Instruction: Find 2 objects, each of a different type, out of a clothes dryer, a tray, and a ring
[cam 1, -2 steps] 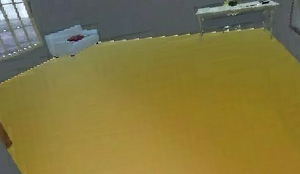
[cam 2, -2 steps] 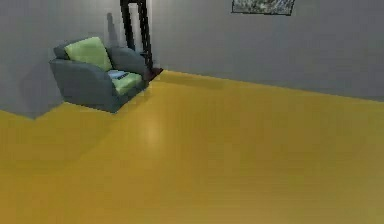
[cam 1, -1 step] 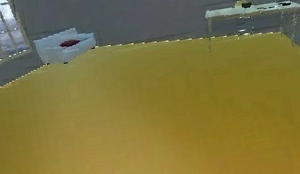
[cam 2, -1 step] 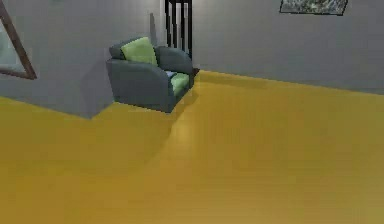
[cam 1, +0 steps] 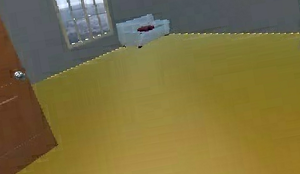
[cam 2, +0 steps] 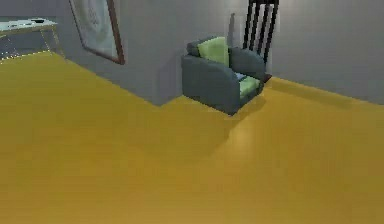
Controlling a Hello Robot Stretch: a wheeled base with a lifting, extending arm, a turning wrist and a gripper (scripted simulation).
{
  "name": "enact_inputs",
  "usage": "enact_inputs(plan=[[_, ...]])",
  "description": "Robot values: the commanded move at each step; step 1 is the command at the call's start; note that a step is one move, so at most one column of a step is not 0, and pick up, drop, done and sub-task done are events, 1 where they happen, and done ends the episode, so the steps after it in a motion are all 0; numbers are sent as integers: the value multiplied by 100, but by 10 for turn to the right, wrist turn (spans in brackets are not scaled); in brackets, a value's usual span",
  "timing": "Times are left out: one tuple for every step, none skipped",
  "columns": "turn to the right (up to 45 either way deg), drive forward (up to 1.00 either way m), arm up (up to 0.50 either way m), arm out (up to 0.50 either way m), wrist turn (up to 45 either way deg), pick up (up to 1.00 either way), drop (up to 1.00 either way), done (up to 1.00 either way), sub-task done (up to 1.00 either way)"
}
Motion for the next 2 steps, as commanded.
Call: enact_inputs(plan=[[0, 45, 0, 0, 0, 0, 0, 0, 0], [-150, 0, 0, 0, 0, 0, 0, 0, 0]])
